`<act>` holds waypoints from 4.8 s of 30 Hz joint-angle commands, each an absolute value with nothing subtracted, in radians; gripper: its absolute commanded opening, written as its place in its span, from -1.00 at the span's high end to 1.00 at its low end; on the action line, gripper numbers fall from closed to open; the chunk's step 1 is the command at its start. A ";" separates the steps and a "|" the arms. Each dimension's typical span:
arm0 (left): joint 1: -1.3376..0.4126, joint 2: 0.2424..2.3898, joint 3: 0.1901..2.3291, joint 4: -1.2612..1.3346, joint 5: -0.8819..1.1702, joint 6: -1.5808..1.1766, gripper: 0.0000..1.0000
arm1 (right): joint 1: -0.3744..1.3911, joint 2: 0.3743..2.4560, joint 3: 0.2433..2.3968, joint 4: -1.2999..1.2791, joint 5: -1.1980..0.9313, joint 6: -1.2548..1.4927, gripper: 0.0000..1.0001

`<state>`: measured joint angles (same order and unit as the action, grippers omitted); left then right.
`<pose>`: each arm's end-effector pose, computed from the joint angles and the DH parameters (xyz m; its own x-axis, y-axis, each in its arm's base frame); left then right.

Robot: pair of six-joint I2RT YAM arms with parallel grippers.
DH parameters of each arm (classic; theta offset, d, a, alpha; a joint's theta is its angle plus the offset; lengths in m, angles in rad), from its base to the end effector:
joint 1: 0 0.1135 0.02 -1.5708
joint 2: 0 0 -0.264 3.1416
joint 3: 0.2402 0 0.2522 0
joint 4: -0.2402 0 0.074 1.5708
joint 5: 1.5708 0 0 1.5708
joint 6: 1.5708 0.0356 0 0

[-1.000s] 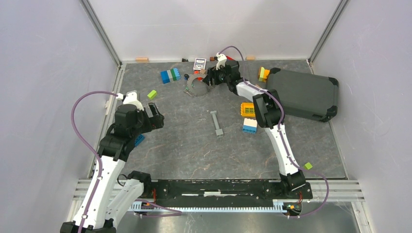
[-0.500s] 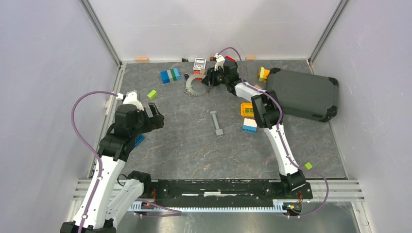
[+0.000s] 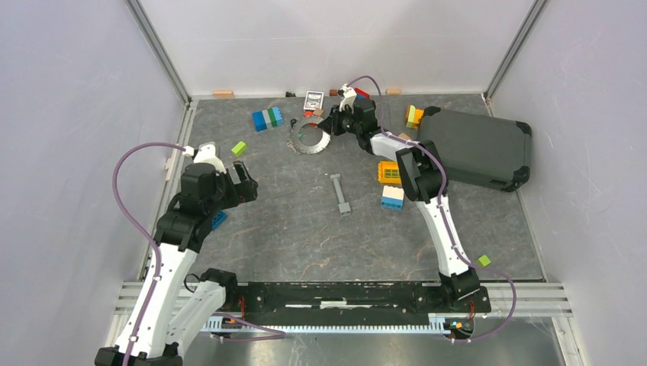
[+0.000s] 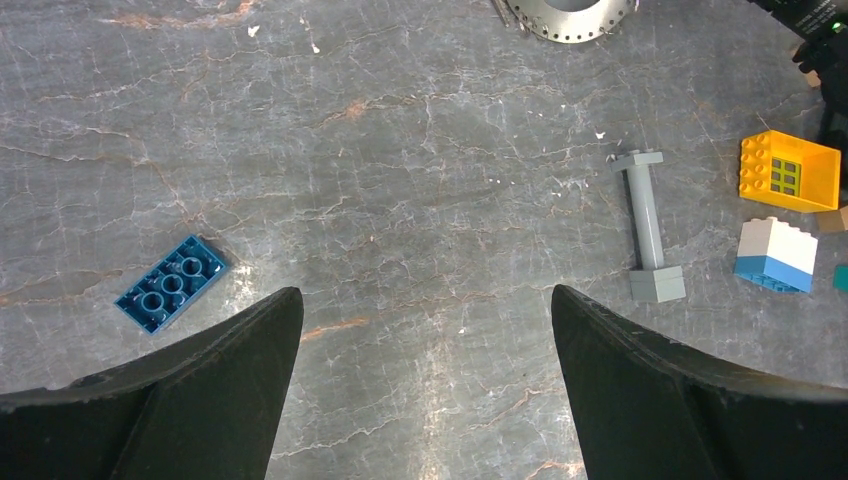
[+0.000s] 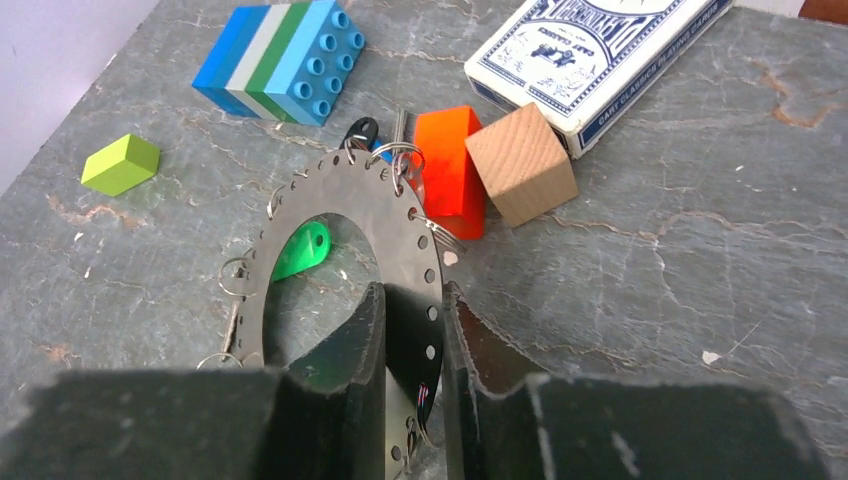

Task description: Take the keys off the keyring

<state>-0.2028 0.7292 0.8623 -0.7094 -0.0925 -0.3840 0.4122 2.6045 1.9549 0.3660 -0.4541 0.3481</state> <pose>0.1473 -0.0269 0.3217 -0.5416 -0.2695 -0.7963 -0.0843 0.9599 -0.2675 0.5251 0.2466 0.1185 -0.4954 0.1179 -0.8606 -0.6137 0.6537 0.4429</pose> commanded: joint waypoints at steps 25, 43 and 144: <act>-0.181 0.747 0.880 -0.695 -0.062 -0.359 -1.00 | 0.449 2.144 1.465 0.519 -0.538 0.161 1.00; -0.180 0.674 0.867 -0.661 -0.036 -0.361 -1.00 | 0.542 1.629 1.093 0.468 -0.427 -0.076 1.00; -0.713 0.695 0.674 -0.005 0.136 -0.782 -0.34 | 0.657 0.865 0.394 0.729 -0.118 1.495 1.00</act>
